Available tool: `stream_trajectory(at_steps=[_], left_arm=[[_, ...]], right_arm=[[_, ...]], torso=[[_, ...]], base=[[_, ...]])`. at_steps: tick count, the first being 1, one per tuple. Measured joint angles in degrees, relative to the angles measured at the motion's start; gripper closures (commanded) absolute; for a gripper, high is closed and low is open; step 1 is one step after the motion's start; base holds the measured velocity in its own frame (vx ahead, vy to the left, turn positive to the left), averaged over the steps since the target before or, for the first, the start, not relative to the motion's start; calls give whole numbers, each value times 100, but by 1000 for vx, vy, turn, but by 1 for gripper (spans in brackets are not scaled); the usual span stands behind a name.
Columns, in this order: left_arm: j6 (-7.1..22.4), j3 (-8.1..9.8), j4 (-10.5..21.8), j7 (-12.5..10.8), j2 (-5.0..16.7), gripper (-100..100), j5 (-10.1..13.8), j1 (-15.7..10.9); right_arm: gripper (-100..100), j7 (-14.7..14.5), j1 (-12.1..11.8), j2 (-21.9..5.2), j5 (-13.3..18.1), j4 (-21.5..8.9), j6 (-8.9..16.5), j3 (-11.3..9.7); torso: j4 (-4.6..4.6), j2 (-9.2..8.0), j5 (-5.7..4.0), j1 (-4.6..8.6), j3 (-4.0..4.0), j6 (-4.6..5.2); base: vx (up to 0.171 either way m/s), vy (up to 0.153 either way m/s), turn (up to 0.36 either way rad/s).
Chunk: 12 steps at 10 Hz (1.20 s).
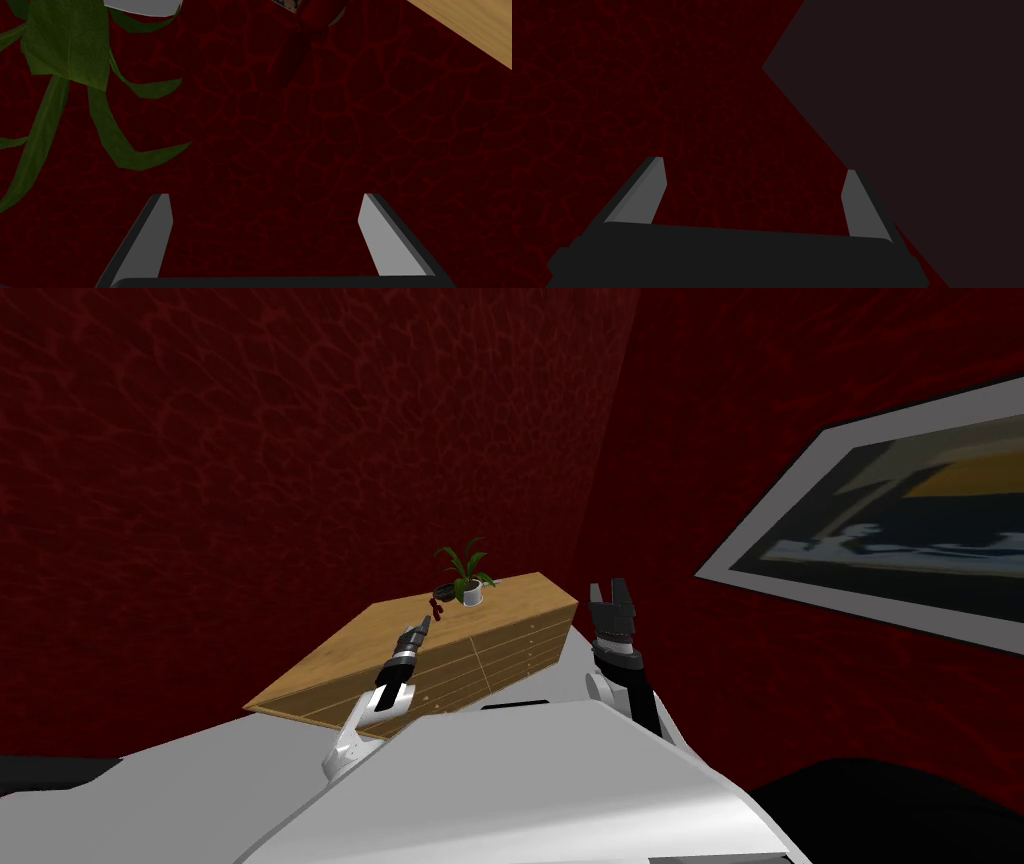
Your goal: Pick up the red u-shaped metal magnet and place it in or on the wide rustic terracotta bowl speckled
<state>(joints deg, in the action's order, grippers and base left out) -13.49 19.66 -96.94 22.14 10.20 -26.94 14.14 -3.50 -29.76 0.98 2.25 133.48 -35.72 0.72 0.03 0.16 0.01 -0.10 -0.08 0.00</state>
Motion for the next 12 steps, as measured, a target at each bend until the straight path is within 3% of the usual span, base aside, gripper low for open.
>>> stream_trajectory(at_steps=[8, 12], left_arm=[[506, 143, 1196, 245, 292, -100, -483, -812], [663, 113, 1574, 258, 421, -100, -581, -1073]], right_arm=[[0, 0, 0, 0, 0, 0, 0, 0], [0, 0, 0, 0, 0, 0, 0, 0]], torso=[[1, 4, 2, -6, -3, -1], [2, 6, 1, -7, -4, -2]], base=[[50, 33, -69], [44, 32, -37]])
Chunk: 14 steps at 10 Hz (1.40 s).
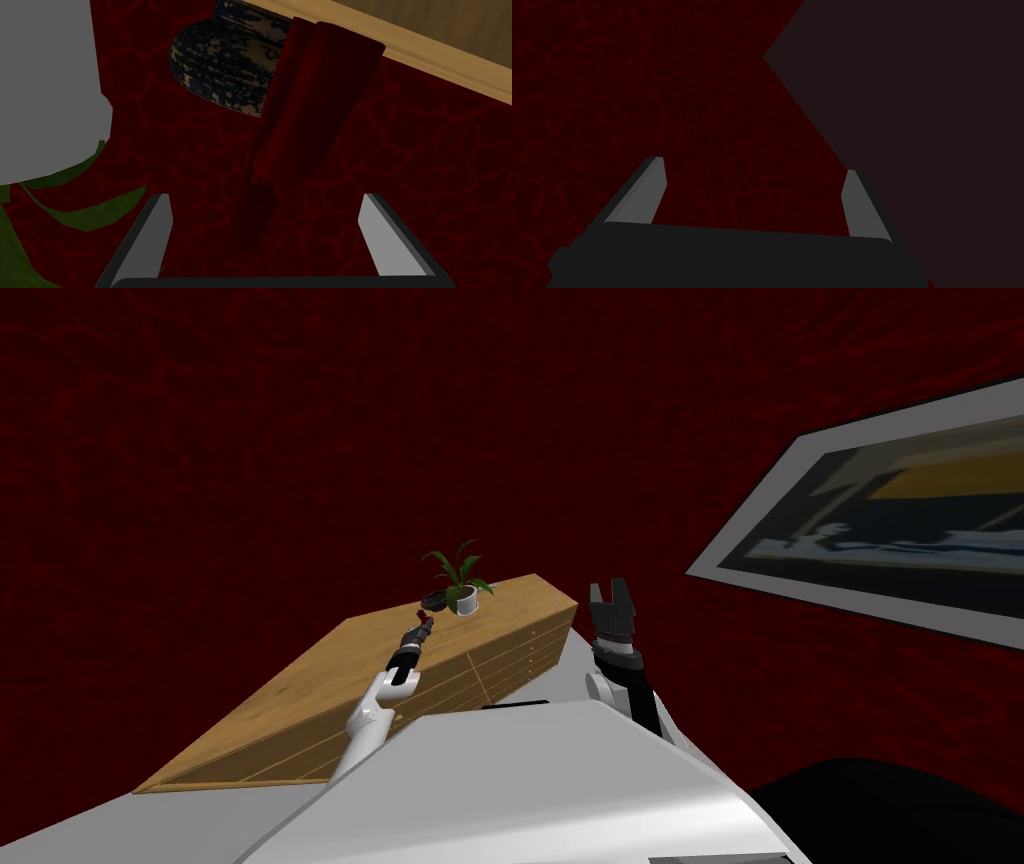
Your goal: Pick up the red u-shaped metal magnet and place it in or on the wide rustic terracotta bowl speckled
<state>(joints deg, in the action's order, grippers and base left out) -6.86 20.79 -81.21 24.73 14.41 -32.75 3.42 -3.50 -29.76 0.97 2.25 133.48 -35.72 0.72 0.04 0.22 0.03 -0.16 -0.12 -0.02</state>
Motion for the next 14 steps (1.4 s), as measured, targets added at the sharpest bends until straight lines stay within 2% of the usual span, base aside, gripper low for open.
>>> stream_trajectory(at_steps=[1, 2, 6, 8, 11, 14], left_arm=[[15, -4, 7, 0, 2, 0, -3, -8], [14, -3, 7, 0, 2, -100, -3, -7], [-85, 709, 576, 369, -107, -100, -197, -602], [-45, 995, 674, 527, -200, -100, -289, -805], [-54, 1402, 942, 689, -208, -100, -372, -1092], [-151, 1914, 1368, 964, -298, -100, -514, -1520]], right_arm=[[0, 0, 0, 0, 0, 0, 0, 0], [0, 0, 0, 0, 0, 0, 0, 0], [0, 0, 3, 0, 0, -1, 1, 0], [0, 0, 2, 0, 0, -1, 1, -1], [0, 0, 1, 0, 0, 0, 0, 0], [0, 0, 2, 0, 0, -1, 1, 0]], torso=[[-1, -8, -1, 7, 4, -2], [-3, -16, -2, 13, 9, -1], [-14, -68, 2, -7, 38, 1], [-12, -53, -2, 8, 30, 2], [-11, -50, 1, -5, 29, -5], [-12, -55, 0, 1, 31, 2]], base=[[0, 0, 0], [-55, 39, -212], [-117, 59, -216], [-73, 20, -176], [-88, 41, -192], [-89, 26, -170]])
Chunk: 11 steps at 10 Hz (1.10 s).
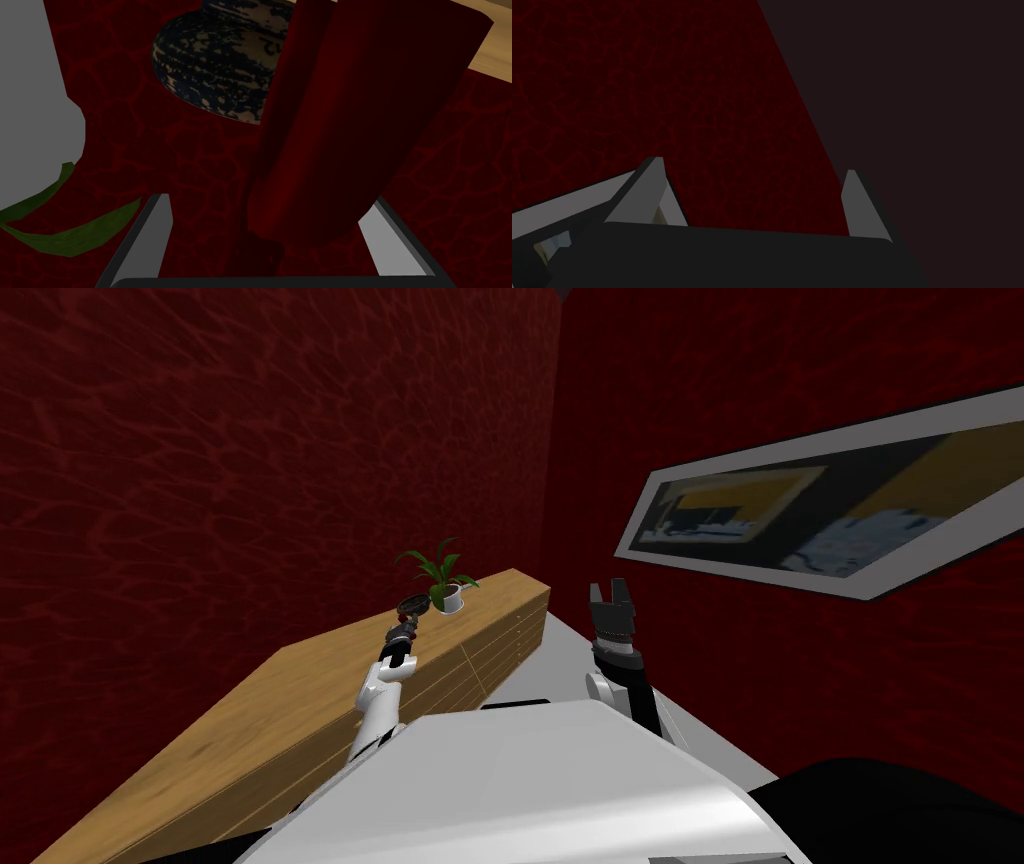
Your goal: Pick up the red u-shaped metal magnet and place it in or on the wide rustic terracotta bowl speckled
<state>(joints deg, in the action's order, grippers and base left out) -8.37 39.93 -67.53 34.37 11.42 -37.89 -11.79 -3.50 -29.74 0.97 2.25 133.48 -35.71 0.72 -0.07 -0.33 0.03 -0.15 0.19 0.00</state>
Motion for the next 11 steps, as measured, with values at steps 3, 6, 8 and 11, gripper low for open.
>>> stream_trajectory(at_steps=[3, 6, 8, 11], left_arm=[[-2, 423, 219, 194, -80, -100, -104, -280], [-44, 893, 555, 440, -165, -100, -236, -658], [-118, 1123, 712, 559, -196, 100, -276, -793], [-116, 1120, 708, 570, -190, 100, -283, -788]], right_arm=[[0, 0, -1, 0, 0, 0, 0, 1], [0, 0, 0, 0, 0, 0, 0, 0], [0, 0, -2, 0, 0, 0, 0, 1], [0, 0, -3, 0, 0, 0, 0, 1]], torso=[[1, 6, -1, 1, -3, -7], [0, 3, 1, -3, -1, -2], [3, 19, -1, 1, -10, -9], [5, 34, 4, 1, -18, -8]], base=[[-93, 20, -173], [-88, 26, -174], [-19, 3, -2], [-2, 1, 2]])
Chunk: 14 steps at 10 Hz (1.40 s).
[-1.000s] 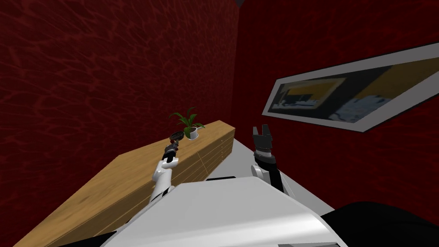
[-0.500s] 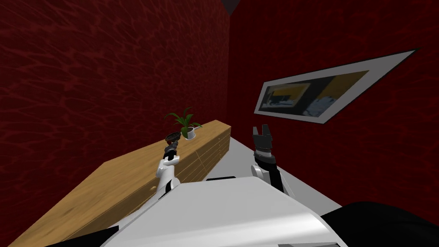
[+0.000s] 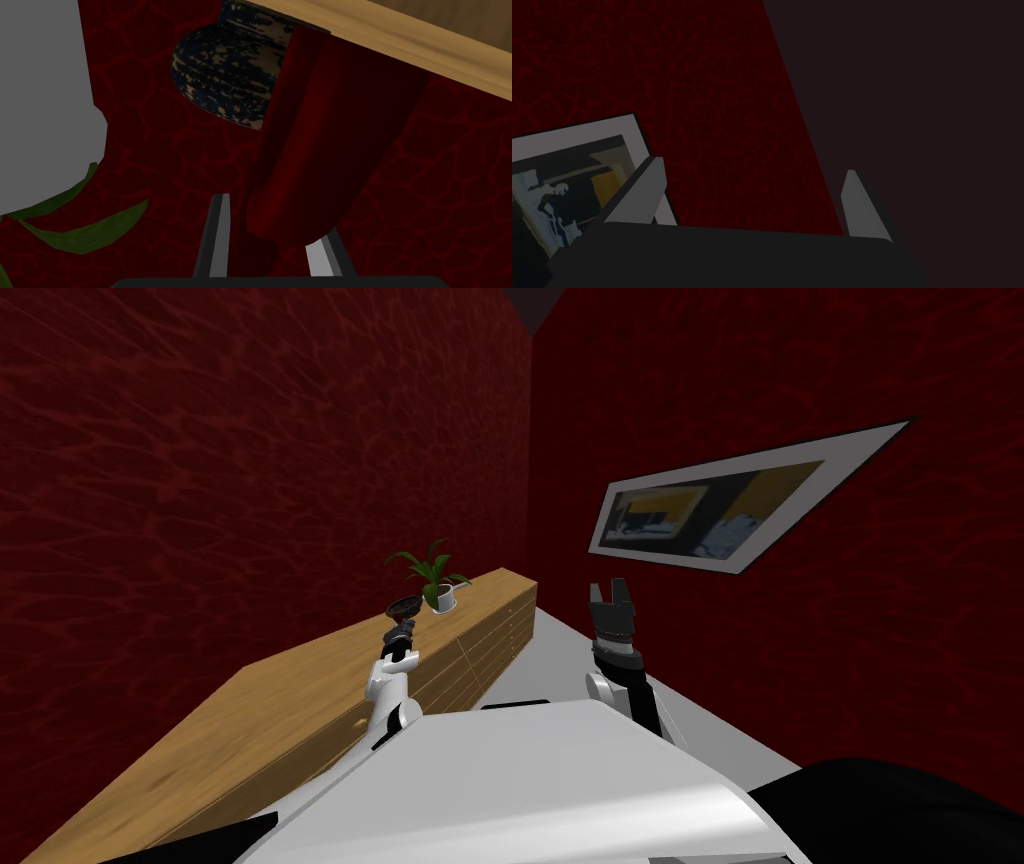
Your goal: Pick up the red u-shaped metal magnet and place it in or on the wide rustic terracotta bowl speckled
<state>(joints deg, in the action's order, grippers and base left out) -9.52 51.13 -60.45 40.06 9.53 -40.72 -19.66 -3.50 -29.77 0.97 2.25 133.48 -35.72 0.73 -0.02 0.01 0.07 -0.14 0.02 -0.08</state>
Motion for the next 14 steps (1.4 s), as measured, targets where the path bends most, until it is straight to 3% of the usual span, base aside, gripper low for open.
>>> stream_trajectory(at_steps=[1, 2, 3, 9, 14], left_arm=[[1, 0, 0, 0, 0, 100, 0, 0], [2, 0, 1, 0, 0, 0, 0, 1], [2, 0, 1, 1, -1, 100, 0, 1], [149, -1023, -774, -581, 191, 100, 292, 836], [184, -1726, -1224, -915, 294, 100, 469, 1350]], right_arm=[[0, 0, 0, 0, 0, 0, 0, 0], [0, 0, 0, 0, 0, 0, 0, 0], [0, 0, 0, 0, 0, 0, 0, 0], [0, 0, -2, 0, 0, 0, 0, 0], [0, 0, -1, 0, 0, 0, 0, 0]], torso=[[0, 0, 0, -2, 0, 0], [-1, 0, 0, -2, 1, 0], [-1, -1, 0, -2, 1, 0], [5, 28, -2, 7, -15, -5], [5, 27, -2, 7, -16, 5]], base=[[0, 0, 0], [0, 0, 0], [75, -18, 241], [109, -31, 210], [95, -30, 187]])
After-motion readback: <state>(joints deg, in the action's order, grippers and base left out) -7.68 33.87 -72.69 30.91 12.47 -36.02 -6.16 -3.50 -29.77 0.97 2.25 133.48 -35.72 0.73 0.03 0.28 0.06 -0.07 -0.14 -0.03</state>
